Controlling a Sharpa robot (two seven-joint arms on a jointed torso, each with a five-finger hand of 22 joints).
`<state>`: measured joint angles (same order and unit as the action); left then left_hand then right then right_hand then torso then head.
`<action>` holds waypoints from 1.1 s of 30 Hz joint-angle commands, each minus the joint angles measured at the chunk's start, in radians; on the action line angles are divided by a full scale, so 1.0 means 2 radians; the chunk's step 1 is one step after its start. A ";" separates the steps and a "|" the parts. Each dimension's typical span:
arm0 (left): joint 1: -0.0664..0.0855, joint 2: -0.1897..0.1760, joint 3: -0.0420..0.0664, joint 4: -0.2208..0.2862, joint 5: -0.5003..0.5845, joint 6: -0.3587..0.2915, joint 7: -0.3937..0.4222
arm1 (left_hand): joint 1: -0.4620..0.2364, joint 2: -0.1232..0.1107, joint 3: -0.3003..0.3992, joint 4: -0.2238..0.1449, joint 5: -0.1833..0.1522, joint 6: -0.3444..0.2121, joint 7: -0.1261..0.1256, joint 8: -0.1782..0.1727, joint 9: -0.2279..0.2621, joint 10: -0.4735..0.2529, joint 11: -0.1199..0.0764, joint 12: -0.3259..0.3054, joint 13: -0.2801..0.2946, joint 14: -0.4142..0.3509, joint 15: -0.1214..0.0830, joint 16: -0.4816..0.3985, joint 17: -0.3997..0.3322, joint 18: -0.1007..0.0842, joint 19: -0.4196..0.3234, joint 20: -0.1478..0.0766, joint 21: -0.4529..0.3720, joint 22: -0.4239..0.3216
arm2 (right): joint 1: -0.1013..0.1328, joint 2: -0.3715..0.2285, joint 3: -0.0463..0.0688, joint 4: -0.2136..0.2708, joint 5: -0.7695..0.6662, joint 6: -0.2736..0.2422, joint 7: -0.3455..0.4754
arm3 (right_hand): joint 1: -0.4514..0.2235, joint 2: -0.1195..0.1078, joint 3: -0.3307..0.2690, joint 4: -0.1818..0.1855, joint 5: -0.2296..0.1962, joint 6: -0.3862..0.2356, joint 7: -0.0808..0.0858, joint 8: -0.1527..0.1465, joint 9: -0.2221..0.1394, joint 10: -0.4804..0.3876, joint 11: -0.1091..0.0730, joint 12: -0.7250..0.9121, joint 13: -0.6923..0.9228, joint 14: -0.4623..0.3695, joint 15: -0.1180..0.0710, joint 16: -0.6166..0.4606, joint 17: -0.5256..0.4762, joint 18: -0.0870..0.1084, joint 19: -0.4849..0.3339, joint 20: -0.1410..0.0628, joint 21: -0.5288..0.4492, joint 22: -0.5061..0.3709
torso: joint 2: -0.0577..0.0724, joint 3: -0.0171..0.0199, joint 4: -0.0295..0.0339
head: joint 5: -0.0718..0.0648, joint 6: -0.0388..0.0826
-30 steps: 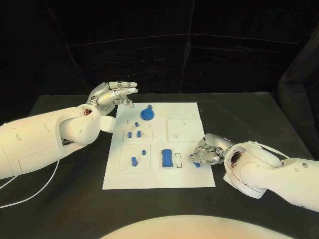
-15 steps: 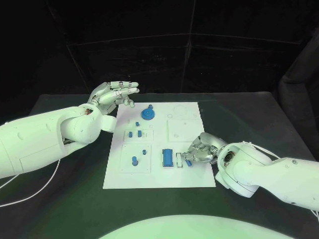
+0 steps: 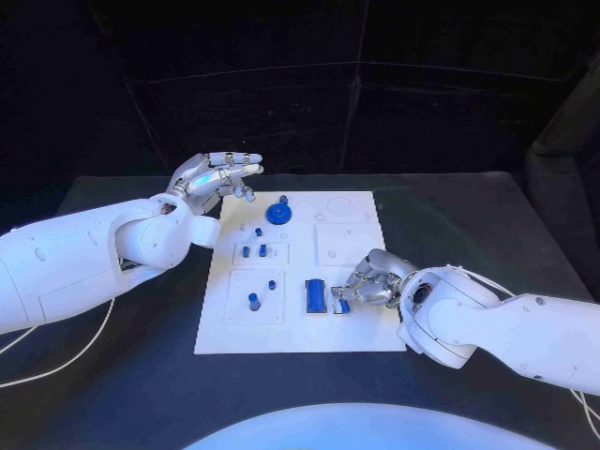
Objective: Assemble the parts on the task board
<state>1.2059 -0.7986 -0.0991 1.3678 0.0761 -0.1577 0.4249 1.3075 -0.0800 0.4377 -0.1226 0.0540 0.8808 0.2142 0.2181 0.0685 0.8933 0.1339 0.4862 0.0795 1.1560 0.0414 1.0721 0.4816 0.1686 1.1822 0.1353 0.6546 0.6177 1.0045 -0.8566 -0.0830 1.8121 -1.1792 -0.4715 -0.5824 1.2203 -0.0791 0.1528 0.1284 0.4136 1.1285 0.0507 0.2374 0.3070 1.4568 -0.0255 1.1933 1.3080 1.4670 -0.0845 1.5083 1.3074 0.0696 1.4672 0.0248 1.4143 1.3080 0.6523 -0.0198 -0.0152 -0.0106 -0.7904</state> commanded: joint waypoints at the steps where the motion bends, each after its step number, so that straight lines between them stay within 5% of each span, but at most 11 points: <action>1: 0.001 0.000 0.000 0.001 -0.002 0.007 0.000 | -0.002 0.003 -0.004 0.000 0.002 -0.004 -0.001 0.003 0.001 -0.004 0.001 0.004 -0.001 -0.004 0.001 0.002 -0.001 0.007 -0.004 0.001 -0.001 0.000 | 0.001 0.004 0.000 -0.002 0.007 0.019 -0.007 | -0.006 0.001 0.001 0.003 -0.002 0.005 -0.001 0.002 0.001 0.003 -0.001 0.002 0.009 0.042 -0.004 0.001 0.083 -0.007 0.008 -0.004 0.003 0.002 | 0.000 -0.0001 -0.0003 | 0.001 0.000; 12: 0.001 0.000 0.000 0.002 -0.002 0.009 -0.002 | -0.002 0.003 -0.005 0.000 0.002 -0.005 -0.001 0.004 0.000 -0.006 0.001 0.004 -0.001 -0.005 0.001 0.002 -0.002 0.007 -0.004 0.001 -0.001 0.000 | 0.001 0.012 0.000 -0.012 0.004 0.022 -0.019 | -0.013 0.003 -0.002 0.007 -0.011 0.011 -0.004 0.005 0.006 0.003 -0.004 -0.009 0.002 0.042 -0.006 0.001 0.083 -0.007 0.008 -0.007 0.004 0.003 | 0.000 0.0000 0.0000 | 0.002 0.000; 21: 0.001 0.001 0.000 0.001 -0.002 0.009 -0.002 | -0.002 0.003 -0.005 0.000 0.002 -0.005 -0.001 0.004 0.000 -0.006 0.001 0.004 -0.001 -0.005 0.001 0.002 -0.002 0.007 -0.004 0.001 -0.001 0.000 | 0.001 0.016 0.000 -0.015 -0.005 0.011 -0.018 | -0.033 0.001 -0.024 0.020 -0.056 0.013 -0.004 0.006 0.013 0.006 -0.004 -0.013 0.001 0.042 -0.007 0.001 0.083 -0.007 0.008 -0.008 0.003 0.002 | 0.000 0.0004 -0.0004 | 0.002 0.000; 33: 0.001 0.001 0.000 0.000 -0.002 0.009 -0.003 | -0.002 0.003 -0.005 0.000 0.002 -0.006 -0.001 0.004 0.000 -0.007 0.001 0.005 -0.001 -0.005 0.001 0.003 -0.002 0.007 -0.005 0.001 -0.001 0.000 | 0.001 0.018 0.000 -0.014 -0.007 0.010 -0.013 | -0.031 0.019 -0.029 0.024 -0.053 0.025 -0.010 0.013 0.021 0.011 -0.009 0.000 0.011 0.043 -0.010 0.005 0.089 -0.009 0.011 -0.010 0.008 0.010 | 0.000 0.0001 -0.0004 | 0.002 0.001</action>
<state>1.2062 -0.7973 -0.0991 1.3675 0.0755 -0.1510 0.4167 1.3075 -0.0801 0.4321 -0.1228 0.0540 0.8771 0.2105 0.2218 0.0685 0.8860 0.1341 0.4903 0.0776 1.1525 0.0449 1.0719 0.4795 0.1685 1.1793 0.1381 0.6546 0.6177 1.0051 -0.8229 -0.0831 1.7805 -1.1859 -0.4466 -0.6190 1.1580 -0.0494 0.0982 0.1736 0.3038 1.1735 0.0307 0.2583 0.3486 1.4651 -0.0339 1.1891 1.3078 1.4668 -0.0986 1.5123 1.3073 0.0697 1.4671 0.0102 1.4242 1.3077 0.6518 -0.0191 -0.0164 -0.0058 -0.7888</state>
